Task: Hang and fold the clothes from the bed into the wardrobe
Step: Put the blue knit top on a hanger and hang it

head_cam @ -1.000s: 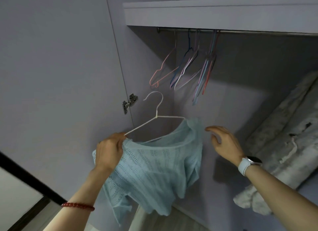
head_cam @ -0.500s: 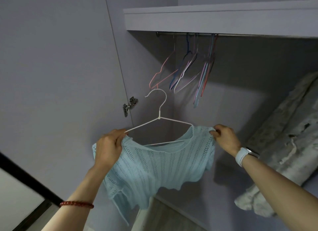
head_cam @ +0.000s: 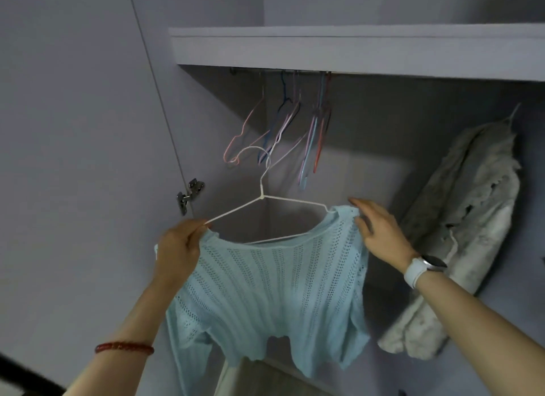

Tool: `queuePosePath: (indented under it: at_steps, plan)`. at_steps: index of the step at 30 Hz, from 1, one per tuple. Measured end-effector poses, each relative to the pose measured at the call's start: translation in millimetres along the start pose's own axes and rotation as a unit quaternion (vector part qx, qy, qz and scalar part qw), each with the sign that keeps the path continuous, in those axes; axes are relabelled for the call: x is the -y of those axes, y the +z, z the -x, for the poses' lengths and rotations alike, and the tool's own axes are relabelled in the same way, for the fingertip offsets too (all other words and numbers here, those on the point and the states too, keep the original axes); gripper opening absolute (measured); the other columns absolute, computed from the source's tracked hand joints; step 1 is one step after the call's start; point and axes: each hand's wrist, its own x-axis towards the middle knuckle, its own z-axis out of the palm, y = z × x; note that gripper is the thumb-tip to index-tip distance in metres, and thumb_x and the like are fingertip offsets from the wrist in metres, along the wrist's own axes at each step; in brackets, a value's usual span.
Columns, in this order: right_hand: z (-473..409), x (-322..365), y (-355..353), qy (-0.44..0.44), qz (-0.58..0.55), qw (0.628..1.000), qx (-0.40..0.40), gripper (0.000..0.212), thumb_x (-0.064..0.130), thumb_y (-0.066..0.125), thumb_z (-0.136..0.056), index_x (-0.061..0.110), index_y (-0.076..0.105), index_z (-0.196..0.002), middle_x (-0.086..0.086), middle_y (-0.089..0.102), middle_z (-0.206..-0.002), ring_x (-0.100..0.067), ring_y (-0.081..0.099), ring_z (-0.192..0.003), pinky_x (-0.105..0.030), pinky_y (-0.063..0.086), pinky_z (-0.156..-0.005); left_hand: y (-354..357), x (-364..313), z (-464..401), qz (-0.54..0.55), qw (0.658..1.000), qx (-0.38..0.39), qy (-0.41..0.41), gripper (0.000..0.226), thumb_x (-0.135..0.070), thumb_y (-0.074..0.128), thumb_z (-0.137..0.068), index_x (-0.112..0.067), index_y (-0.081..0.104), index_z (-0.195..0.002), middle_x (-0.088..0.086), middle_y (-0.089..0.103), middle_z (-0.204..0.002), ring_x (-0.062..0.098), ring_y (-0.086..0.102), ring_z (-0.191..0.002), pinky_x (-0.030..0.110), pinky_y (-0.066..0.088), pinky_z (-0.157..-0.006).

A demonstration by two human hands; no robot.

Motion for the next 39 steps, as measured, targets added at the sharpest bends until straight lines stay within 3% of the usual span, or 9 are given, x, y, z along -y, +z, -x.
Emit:
queuePosePath:
  at_steps: [5, 8, 12, 16, 19, 21, 29, 34, 39]
  plan:
    - [16, -4, -19, -0.017, 0.06, 0.998, 0.032, 0.022, 0.017, 0.05, -0.095, 0.004, 0.064, -0.103, -0.009, 0.063, -0.098, -0.027, 0.059, -0.095, -0.033, 0.044, -0.08, 27, -4, -17, 0.023, 0.998, 0.058, 0.002, 0.016, -0.006, 0.056, -0.091, -0.004, 0.071, -0.091, 0.005, 0.071, -0.083, 0.024, 0.063, -0.071, 0.026, 0.045, -0.065]
    - [32, -11, -33, -0.008, 0.061, 0.997, 0.047, 0.044, 0.038, 0.038, -0.093, 0.002, 0.063, -0.096, -0.004, 0.058, -0.087, -0.026, 0.059, -0.086, -0.028, 0.041, -0.075, 46, -9, -24, 0.047, 0.995, 0.092, 0.002, 0.017, -0.006, 0.054, -0.093, -0.003, 0.071, -0.095, 0.012, 0.072, -0.088, 0.028, 0.066, -0.077, 0.03, 0.048, -0.07]
    - [52, -15, -51, 0.042, 0.075, 0.996, 0.039, 0.023, 0.016, 0.043, -0.097, 0.001, 0.058, -0.105, -0.014, 0.061, -0.098, -0.031, 0.06, -0.094, -0.026, 0.036, -0.075, 68, -31, -27, 0.067, 0.991, 0.115, 0.026, 0.017, 0.001, 0.055, -0.09, 0.0, 0.072, -0.093, 0.013, 0.072, -0.087, 0.02, 0.064, -0.08, 0.019, 0.04, -0.071]
    - [69, -16, -60, 0.124, 0.16, 0.975, 0.093, 0.022, 0.021, 0.034, -0.1, 0.007, 0.047, -0.11, -0.015, 0.064, -0.103, -0.037, 0.059, -0.096, -0.038, 0.041, -0.071, 93, -48, -42, 0.001, 0.988, 0.15, 0.034, 0.024, -0.02, 0.053, -0.09, -0.01, 0.074, -0.092, 0.016, 0.072, -0.087, 0.033, 0.068, -0.082, 0.036, 0.048, -0.085]
    - [81, -15, -69, 0.195, 0.178, 0.963, 0.044, 0.017, 0.014, 0.037, -0.097, 0.011, 0.05, -0.108, -0.013, 0.063, -0.108, -0.038, 0.058, -0.098, -0.035, 0.036, -0.065, 111, -79, -58, -0.055, 0.976, 0.207, 0.052, 0.022, -0.024, 0.054, -0.091, -0.016, 0.071, -0.104, 0.012, 0.07, -0.104, 0.031, 0.064, -0.099, 0.043, 0.039, -0.1]
    - [90, -12, -74, 0.235, 0.188, 0.954, 0.008, 0.022, 0.008, 0.039, -0.094, 0.01, 0.054, -0.11, -0.012, 0.058, -0.114, -0.038, 0.058, -0.1, -0.036, 0.042, -0.069, 121, -98, -65, -0.033, 0.971, 0.219, 0.089, 0.041, -0.039, 0.053, -0.087, -0.017, 0.063, -0.12, 0.011, 0.064, -0.119, 0.03, 0.058, -0.111, 0.046, 0.039, -0.102]
    - [82, 3, -100, 0.358, 0.169, 0.905, -0.157, 0.029, 0.017, 0.036, -0.098, -0.002, 0.058, -0.101, -0.019, 0.052, -0.11, -0.042, 0.057, -0.092, -0.038, 0.045, -0.076, 134, -191, -84, -0.047, 0.967, 0.095, 0.23, 0.051, -0.017, 0.055, -0.087, -0.01, 0.044, -0.136, 0.017, 0.043, -0.136, 0.034, 0.036, -0.126, 0.048, 0.03, -0.1]
    - [43, 4, -120, 0.332, 0.266, 0.896, -0.127, 0.03, 0.02, 0.035, -0.098, 0.006, 0.061, -0.098, -0.012, 0.067, -0.103, -0.032, 0.063, -0.094, -0.029, 0.038, -0.066, 135, -239, -111, -0.073, 0.932, -0.01, 0.355, 0.067, -0.004, 0.073, -0.063, -0.006, 0.054, -0.127, 0.026, 0.046, -0.134, 0.045, 0.043, -0.123, 0.058, 0.039, -0.092]
    - [25, -30, -117, 0.347, 0.26, 0.884, -0.176, 0.026, 0.016, 0.034, -0.098, 0.005, 0.056, -0.107, -0.012, 0.064, -0.108, -0.033, 0.062, -0.096, -0.034, 0.046, -0.073, 145, -272, -135, -0.131, 0.907, -0.068, 0.395, 0.083, -0.017, 0.068, -0.073, -0.02, 0.03, -0.146, 0.019, 0.02, -0.153, 0.04, 0.016, -0.14, 0.061, 0.01, -0.11]
